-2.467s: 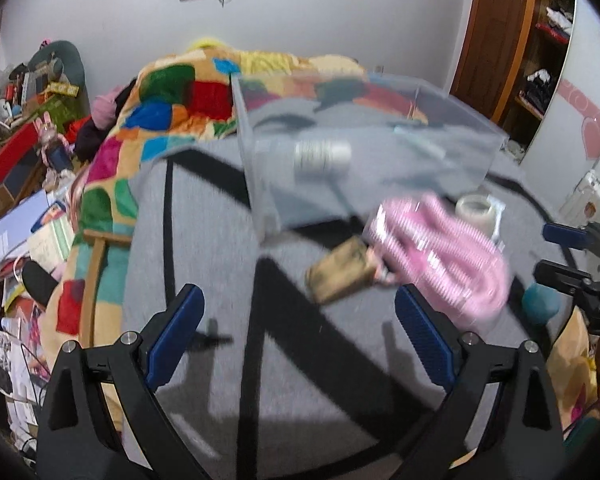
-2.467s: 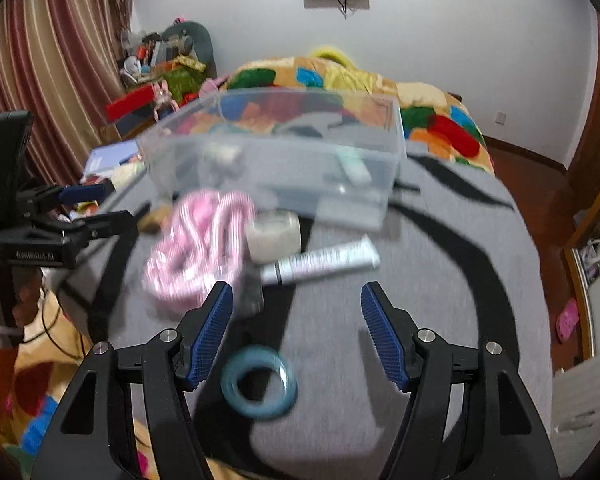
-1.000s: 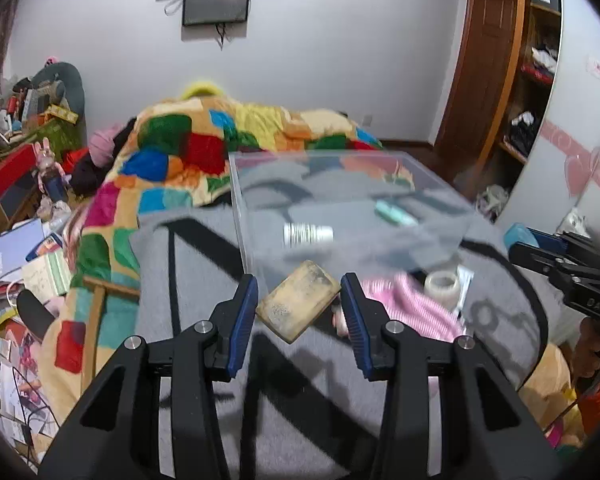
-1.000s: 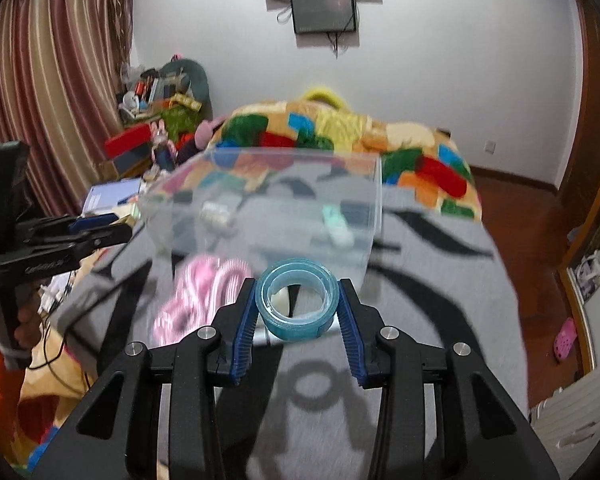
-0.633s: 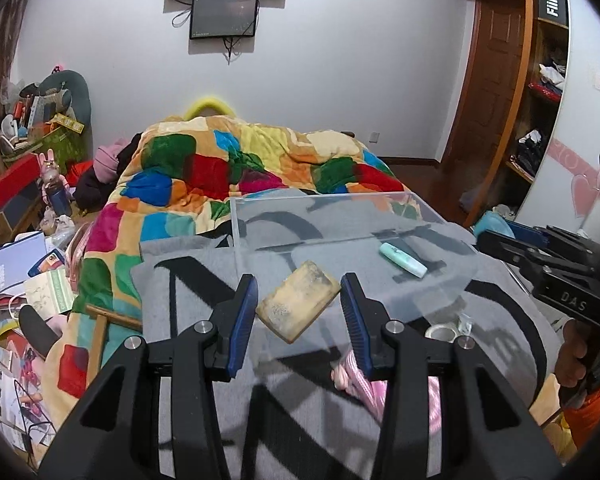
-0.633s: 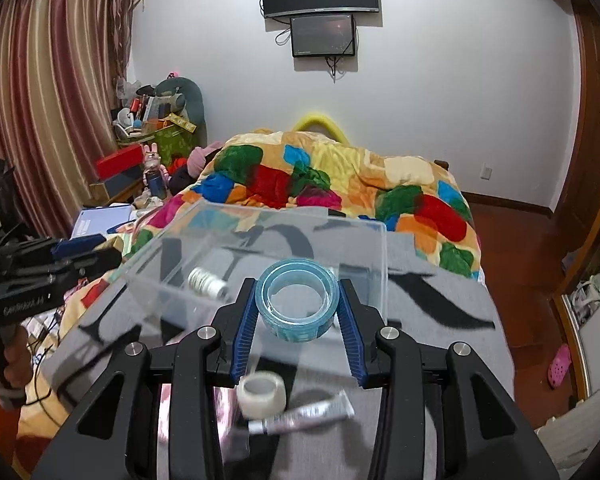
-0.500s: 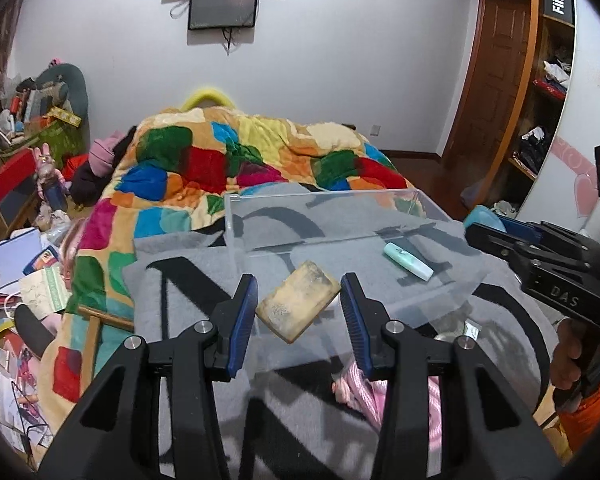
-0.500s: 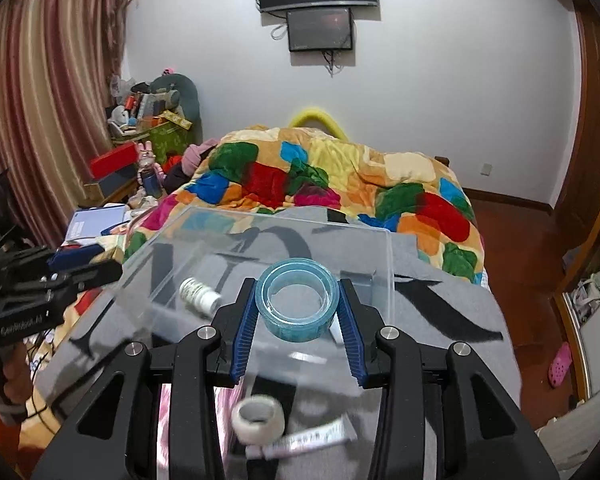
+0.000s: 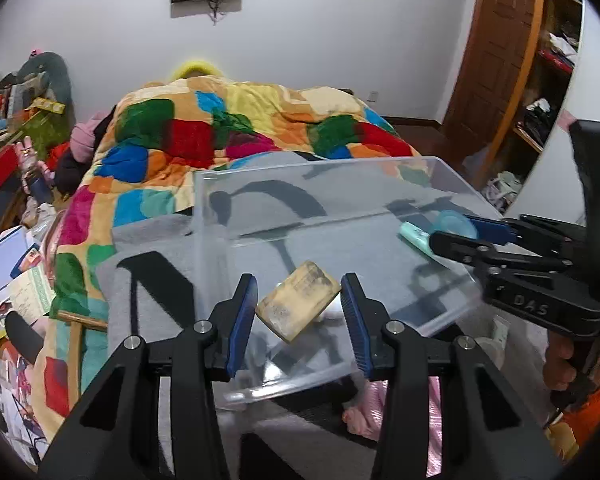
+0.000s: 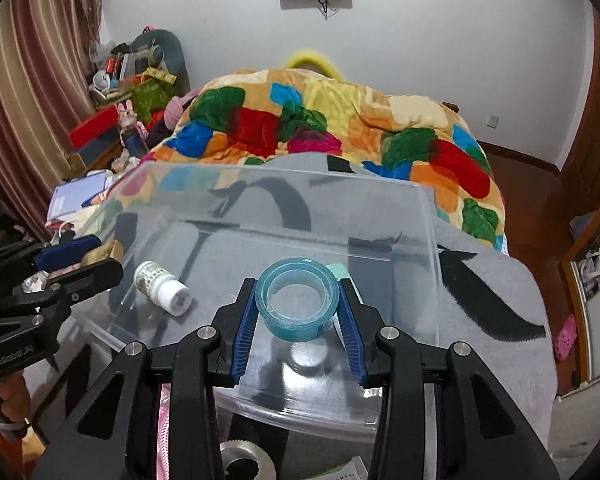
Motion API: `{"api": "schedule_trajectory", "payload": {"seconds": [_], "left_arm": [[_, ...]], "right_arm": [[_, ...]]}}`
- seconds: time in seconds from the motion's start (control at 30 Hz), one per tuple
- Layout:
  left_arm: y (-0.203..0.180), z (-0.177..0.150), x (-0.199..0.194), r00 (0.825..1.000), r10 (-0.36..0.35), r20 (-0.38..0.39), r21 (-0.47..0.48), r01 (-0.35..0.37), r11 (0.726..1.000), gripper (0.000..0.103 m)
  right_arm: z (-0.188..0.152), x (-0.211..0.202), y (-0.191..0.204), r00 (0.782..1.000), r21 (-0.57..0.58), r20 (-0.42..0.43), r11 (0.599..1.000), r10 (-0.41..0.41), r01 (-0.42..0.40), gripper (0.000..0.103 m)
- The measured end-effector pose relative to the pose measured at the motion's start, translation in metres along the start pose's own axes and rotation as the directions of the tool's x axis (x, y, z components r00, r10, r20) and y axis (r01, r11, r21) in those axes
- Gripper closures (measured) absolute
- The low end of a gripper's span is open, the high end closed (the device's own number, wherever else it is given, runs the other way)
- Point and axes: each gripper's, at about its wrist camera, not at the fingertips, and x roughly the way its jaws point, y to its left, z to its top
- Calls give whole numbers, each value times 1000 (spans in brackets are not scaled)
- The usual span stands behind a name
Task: Organize objects
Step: 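Lower the tape roll and wooden block into the clear box and release both, then grasp the white bandage roll with the right tool while the left tool grasps the bagged pink rope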
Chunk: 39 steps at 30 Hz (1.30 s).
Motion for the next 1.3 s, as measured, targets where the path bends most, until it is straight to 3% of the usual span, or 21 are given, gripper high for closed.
{"api": "schedule_trajectory", "payload": {"seconds": [0.2, 0.33, 0.43, 0.77, 1.03, 1.3], "left_arm": [[-8, -2, 3, 1000, 26, -14, 27, -26, 999, 58], [-10, -1, 1, 1000, 28, -13, 29, -28, 999, 48], [-10, 0, -4, 1000, 28, -9, 25, -28, 999, 45], [-23, -14, -41, 995, 69, 66, 30, -71, 997, 7], [-49, -53, -35, 999, 44, -5, 93, -43, 995, 6], [-33, -87, -24, 996, 47, -77, 81, -41, 996, 6]], "right_arm": [[-1, 3, 3, 999, -1, -26, 1000, 24, -24, 66], [-2, -2, 3, 999, 2, -21, 999, 40, -40, 51], [-2, -9, 6, 1000, -10, 0, 1000, 28, -28, 50], [-22, -62, 5, 994, -39, 85, 997, 66, -63, 50], [-60, -84, 2, 995, -86, 68, 994, 77, -71, 50], [-86, -50, 9, 989, -89, -42, 986, 140, -144, 50]]}}
